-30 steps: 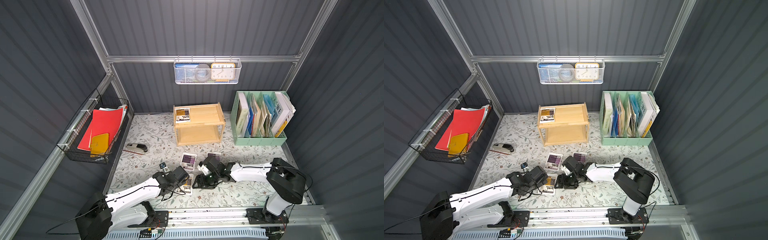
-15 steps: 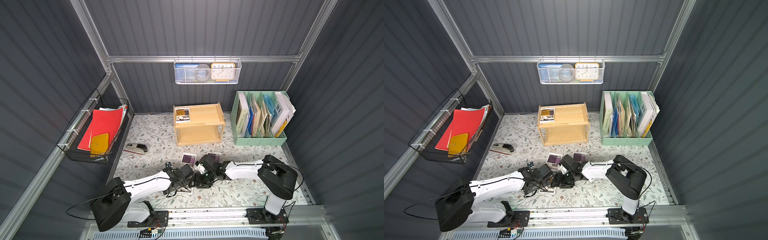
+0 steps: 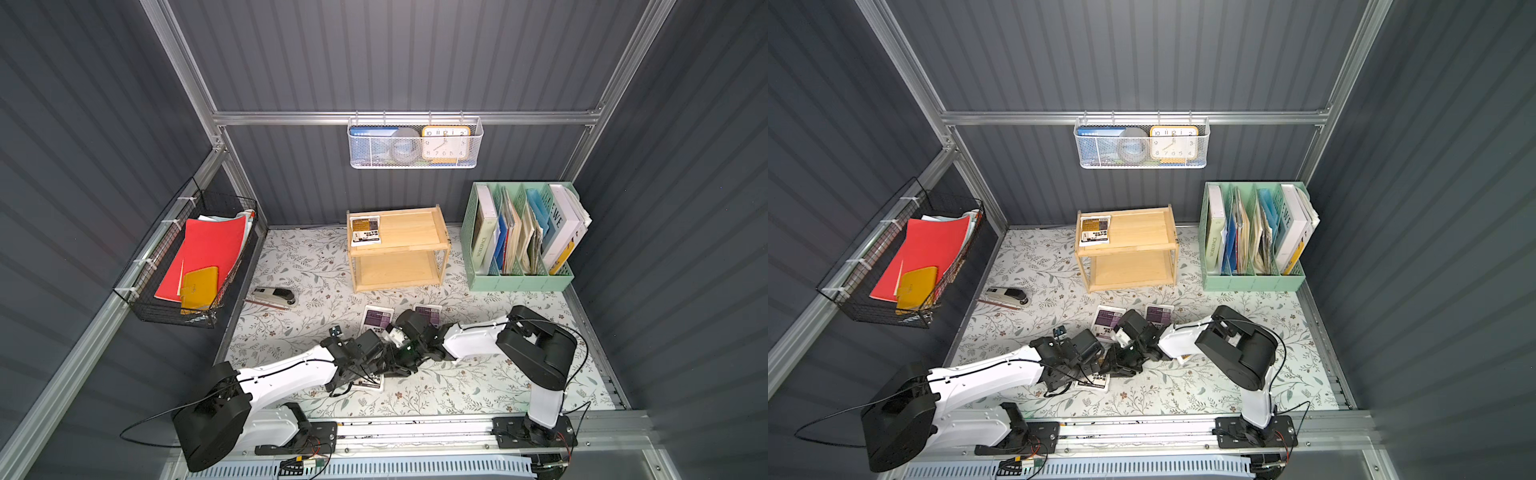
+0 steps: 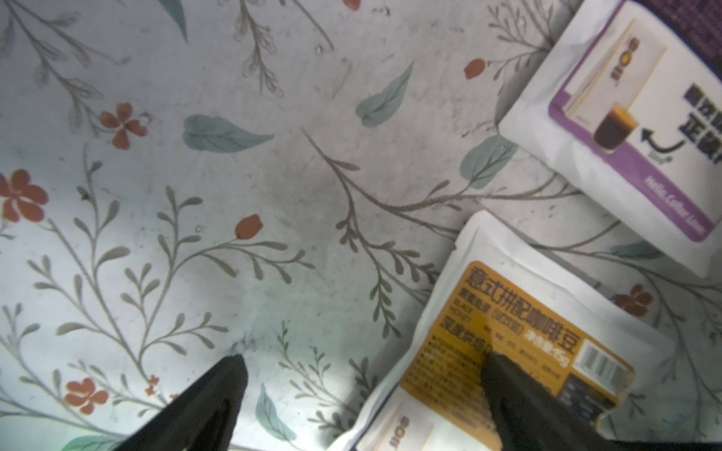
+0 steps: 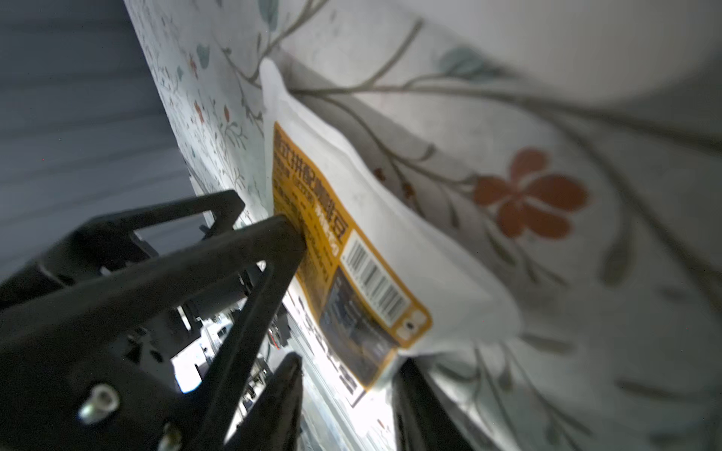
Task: Place the bagged coffee beans on the shelf by color
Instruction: Pick up the bagged coffee beans at the center of the board, then place the bagged coffee beans on the shelf.
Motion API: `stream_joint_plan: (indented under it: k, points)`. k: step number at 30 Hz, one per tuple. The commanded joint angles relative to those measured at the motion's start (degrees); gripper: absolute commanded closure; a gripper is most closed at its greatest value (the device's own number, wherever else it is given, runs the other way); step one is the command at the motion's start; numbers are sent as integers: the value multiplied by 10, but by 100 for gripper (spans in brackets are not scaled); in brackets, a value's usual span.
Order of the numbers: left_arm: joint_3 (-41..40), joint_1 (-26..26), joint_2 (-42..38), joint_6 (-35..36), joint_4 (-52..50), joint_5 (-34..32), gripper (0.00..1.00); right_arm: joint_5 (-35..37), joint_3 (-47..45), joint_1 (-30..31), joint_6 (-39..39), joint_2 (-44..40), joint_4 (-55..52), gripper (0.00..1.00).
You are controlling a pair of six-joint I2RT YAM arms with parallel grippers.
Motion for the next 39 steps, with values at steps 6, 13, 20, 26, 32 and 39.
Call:
stream_joint_plan:
  k: [6, 13, 20, 26, 32, 39]
  points:
    - [-10, -3, -13, -10, -7, 5, 0, -3, -25, -12, 26, 1, 37, 97]
    - [14, -3, -36, -15, -15, -9, 0, -2, -34, -15, 24, -34, 21, 100]
    - [98, -2, -57, -15, -64, -53, 0, 9, -38, -22, -6, -101, -55, 100]
    - [171, 3, -58, 9, -90, -94, 0, 14, -34, -33, -32, -152, -118, 100]
    - [220, 59, -71, 69, -86, -107, 0, 17, -15, -56, -72, -200, -190, 100]
    - [305, 144, -59, 180, -64, -116, 0, 13, 10, -115, -103, -258, -248, 100]
